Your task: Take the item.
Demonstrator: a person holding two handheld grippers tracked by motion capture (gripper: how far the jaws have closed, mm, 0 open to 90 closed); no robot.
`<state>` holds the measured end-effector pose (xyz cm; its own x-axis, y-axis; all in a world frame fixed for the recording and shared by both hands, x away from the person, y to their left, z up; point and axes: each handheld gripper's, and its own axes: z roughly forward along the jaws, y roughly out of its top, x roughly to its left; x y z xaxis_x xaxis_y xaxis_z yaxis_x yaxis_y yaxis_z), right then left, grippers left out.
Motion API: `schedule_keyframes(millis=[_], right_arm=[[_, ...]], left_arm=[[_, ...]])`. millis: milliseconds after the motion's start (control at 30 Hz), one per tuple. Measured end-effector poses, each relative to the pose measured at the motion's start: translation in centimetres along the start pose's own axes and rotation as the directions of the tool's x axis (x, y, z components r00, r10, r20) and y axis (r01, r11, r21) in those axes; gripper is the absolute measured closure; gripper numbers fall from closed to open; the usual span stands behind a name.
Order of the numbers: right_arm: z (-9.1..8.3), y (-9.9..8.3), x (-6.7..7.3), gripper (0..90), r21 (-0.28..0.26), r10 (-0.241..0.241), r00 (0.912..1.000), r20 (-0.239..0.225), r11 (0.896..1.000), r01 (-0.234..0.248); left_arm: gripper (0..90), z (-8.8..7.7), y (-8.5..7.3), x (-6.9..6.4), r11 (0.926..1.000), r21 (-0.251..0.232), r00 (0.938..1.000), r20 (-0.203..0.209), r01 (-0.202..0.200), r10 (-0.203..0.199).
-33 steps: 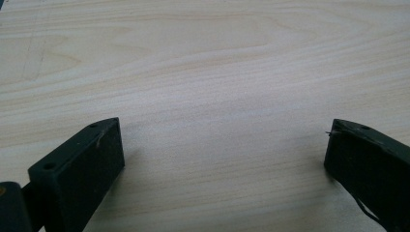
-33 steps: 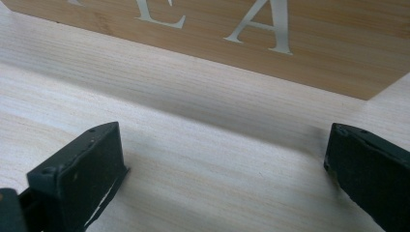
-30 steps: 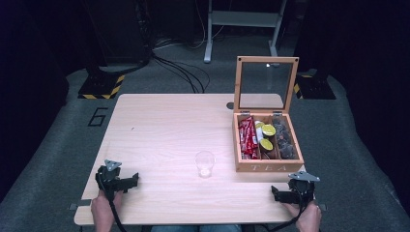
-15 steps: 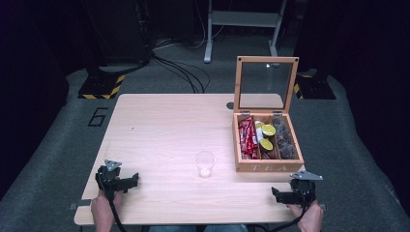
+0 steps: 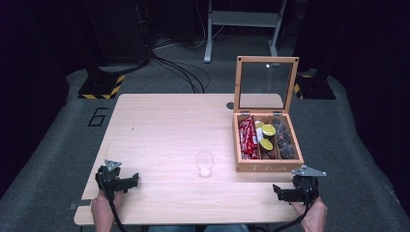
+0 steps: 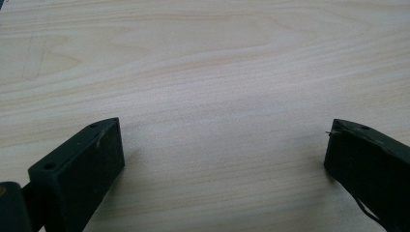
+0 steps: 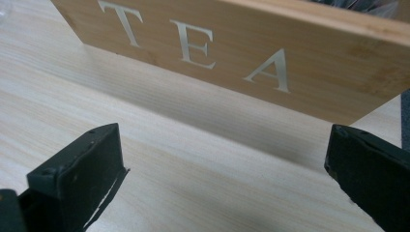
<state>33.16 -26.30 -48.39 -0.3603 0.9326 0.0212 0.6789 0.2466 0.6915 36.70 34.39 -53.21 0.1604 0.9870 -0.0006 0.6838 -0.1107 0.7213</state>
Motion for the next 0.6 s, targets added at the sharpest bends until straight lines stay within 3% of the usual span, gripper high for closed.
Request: schedule_keyframes(millis=[600], right_arm=[[-2.1, 3.2, -0.9, 0.0, -0.050, -0.008, 1.0000, -0.002, 0.999, 0.008]], left_arm=[[0.3, 0.0, 0.0, 0.0, 1.0000, 0.000, 1.0000, 0.000, -0.001, 0.001]])
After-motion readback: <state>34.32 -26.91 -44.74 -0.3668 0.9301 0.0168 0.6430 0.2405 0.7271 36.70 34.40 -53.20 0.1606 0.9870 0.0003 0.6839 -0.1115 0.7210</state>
